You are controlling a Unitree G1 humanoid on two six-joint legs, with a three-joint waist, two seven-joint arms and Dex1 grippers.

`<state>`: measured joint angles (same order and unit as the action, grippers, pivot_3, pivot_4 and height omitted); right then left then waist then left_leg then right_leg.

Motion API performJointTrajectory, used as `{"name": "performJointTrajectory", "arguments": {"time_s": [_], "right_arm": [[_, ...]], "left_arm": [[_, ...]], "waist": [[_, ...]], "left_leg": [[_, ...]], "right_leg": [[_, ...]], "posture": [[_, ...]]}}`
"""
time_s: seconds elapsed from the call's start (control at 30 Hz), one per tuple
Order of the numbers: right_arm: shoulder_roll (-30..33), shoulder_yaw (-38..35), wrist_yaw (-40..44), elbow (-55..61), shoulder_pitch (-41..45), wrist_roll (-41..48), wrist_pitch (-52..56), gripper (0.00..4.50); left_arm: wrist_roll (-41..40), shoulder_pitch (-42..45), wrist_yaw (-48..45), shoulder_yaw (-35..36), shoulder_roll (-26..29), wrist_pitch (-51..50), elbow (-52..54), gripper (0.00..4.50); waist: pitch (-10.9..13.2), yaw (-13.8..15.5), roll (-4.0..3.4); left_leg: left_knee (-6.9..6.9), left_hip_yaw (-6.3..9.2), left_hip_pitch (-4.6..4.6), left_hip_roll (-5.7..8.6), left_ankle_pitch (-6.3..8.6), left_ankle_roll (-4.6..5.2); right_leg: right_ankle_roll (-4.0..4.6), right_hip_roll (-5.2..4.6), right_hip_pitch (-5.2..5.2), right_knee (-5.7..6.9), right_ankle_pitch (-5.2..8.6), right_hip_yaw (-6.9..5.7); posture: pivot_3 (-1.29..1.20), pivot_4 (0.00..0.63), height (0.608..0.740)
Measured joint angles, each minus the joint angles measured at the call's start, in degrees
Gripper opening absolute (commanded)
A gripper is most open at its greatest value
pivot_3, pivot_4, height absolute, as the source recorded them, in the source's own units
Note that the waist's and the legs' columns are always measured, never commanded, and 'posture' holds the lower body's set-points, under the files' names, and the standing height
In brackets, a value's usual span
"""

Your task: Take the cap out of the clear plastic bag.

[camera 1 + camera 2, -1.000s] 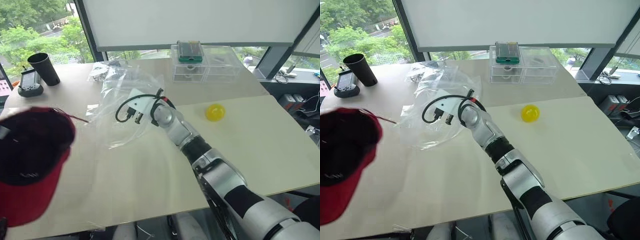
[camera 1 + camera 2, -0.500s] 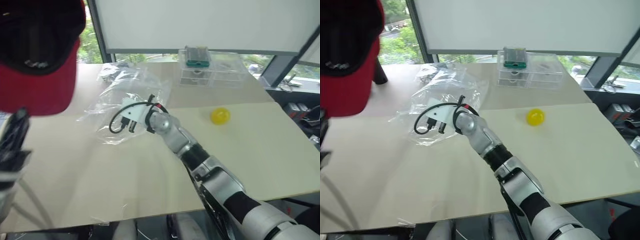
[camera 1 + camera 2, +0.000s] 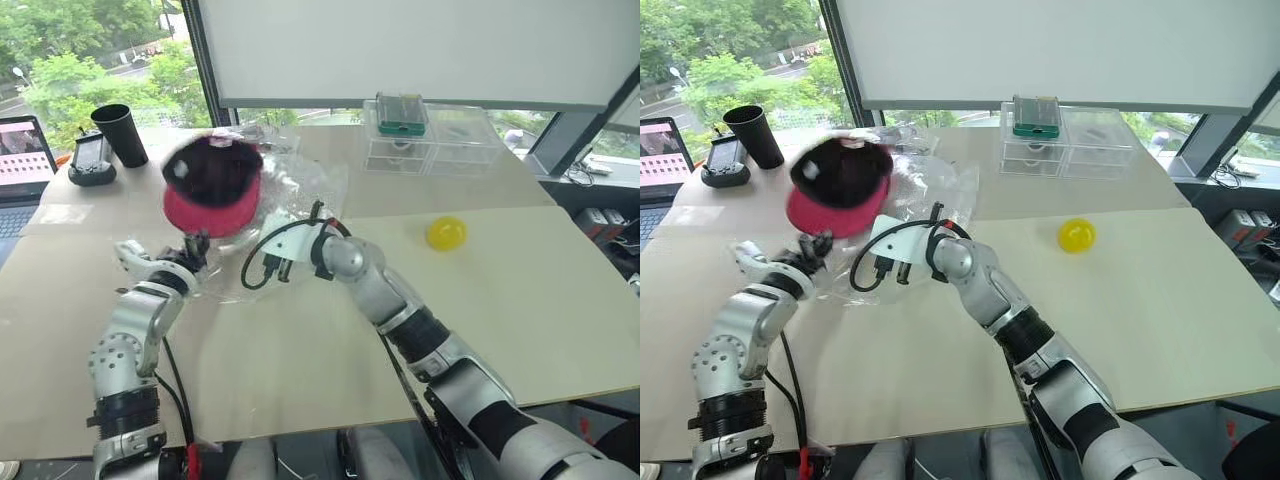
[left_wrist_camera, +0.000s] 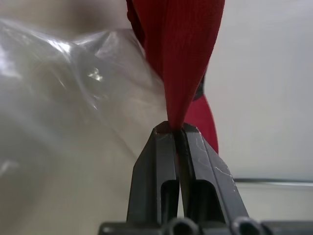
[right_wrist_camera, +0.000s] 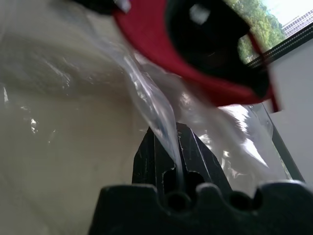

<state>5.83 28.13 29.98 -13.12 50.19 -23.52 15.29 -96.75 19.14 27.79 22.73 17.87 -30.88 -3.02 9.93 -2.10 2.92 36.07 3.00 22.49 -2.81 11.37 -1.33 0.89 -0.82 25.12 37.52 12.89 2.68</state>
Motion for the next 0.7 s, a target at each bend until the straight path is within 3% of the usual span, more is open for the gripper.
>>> {"name": "performJointTrajectory", "arguments": {"time_s": [0.37,0.43,0.7], "right_arm": [[1.57,0.11,0.37,0.84,-0.67,-0.47,2.90,0.00],[1.74,0.19,0.55,1.03,-0.82,-0.54,3.03,0.57],[2.10,0.18,1.93,2.56,-1.96,0.02,4.31,3.09]], "left_arm": [[6.44,2.32,1.02,-1.06,-0.14,-9.66,-5.71,0.04],[6.94,2.67,0.91,-0.61,-0.59,-10.50,-5.93,0.00],[8.74,3.36,-0.34,1.33,-2.61,-11.86,-5.71,2.64]], "waist": [[-0.10,0.67,-0.34],[-0.12,0.95,-0.36],[-0.16,1.16,-0.47]], "left_leg": [[-0.14,0.02,-0.79,0.04,0.01,-0.01],[-0.14,0.01,-0.79,0.05,0.01,-0.02],[-0.15,0.01,-0.81,0.05,0.01,-0.02]], "right_leg": [[-0.28,-0.04,-0.91,-0.34,0.18,-0.09],[-0.29,-0.05,-0.92,-0.38,0.17,-0.08],[-0.30,-0.06,-0.95,-0.39,0.17,-0.07]], "posture": [[0.00,0.150,0.740],[0.00,0.150,0.740],[0.00,0.150,0.740]]}}
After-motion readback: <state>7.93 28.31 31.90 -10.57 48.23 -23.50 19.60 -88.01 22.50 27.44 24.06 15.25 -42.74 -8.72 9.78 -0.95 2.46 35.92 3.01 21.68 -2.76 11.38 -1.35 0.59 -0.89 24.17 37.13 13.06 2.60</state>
